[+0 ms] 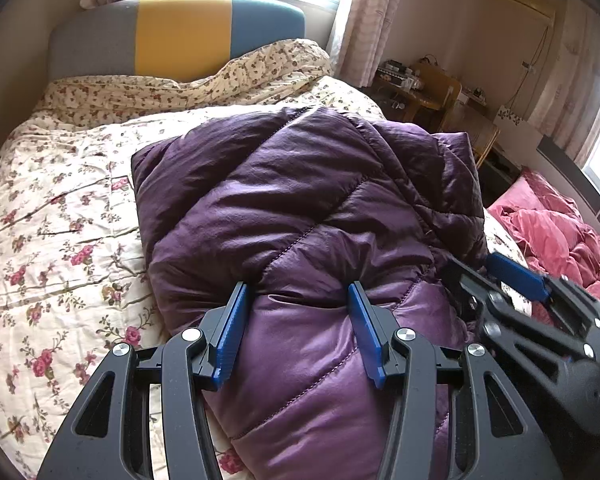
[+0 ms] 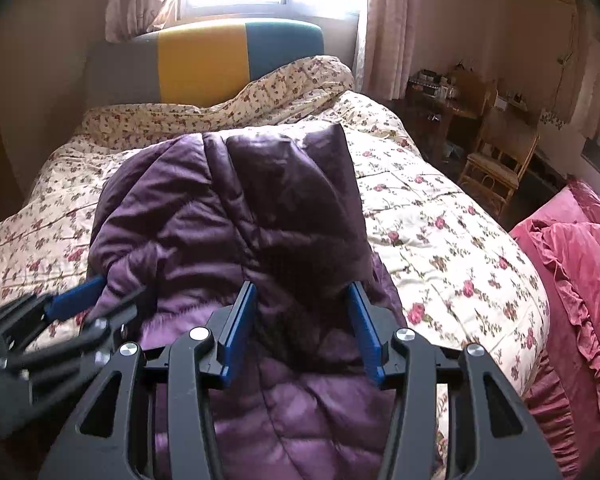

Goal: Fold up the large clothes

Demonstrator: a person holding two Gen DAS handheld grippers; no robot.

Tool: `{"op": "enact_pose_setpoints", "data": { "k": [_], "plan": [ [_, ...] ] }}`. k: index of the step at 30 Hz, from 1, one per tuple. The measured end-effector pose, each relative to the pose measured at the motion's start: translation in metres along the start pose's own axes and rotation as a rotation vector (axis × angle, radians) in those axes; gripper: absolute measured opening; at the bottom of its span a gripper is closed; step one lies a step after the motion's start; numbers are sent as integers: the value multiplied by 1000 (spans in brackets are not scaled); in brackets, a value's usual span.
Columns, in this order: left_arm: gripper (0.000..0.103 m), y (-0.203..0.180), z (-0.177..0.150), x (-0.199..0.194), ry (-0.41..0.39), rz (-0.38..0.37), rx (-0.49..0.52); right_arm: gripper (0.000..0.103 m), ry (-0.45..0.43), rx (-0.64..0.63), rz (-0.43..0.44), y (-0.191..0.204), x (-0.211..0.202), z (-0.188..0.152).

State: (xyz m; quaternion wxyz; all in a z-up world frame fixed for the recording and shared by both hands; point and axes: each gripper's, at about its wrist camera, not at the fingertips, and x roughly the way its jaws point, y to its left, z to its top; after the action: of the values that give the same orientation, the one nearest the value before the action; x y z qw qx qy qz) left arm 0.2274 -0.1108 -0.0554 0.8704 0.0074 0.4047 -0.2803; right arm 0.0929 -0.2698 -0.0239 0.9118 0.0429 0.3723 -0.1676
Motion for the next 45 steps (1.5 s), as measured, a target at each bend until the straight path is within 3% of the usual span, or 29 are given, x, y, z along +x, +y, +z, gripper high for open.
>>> {"op": "enact_pose_setpoints", "data": {
  "k": [6,13,19,23,30,41,45],
  "plan": [
    [50,-5,-1,0,-5,4,14,49,7,26,-7,2,22,24],
    [50,-6,3,0,-1,-13,16,51,50,45,-25,-9,52,23],
    [50,15,24,1,-8,-15,-131,51,77,57,-23,-19,74,11],
    [50,21,39,19,18,44,-181,51,71,58,-17,-21,82,2],
    [51,8,27,53,10,145,-111,51,60,89,22,-30,96,-10],
    [52,14,21,62,12,155,-77,53,81,85,32,-28,90,1],
    [54,19,27,55,19,141,-89,66,80,105,56,-31,80,15]
  ]
}}
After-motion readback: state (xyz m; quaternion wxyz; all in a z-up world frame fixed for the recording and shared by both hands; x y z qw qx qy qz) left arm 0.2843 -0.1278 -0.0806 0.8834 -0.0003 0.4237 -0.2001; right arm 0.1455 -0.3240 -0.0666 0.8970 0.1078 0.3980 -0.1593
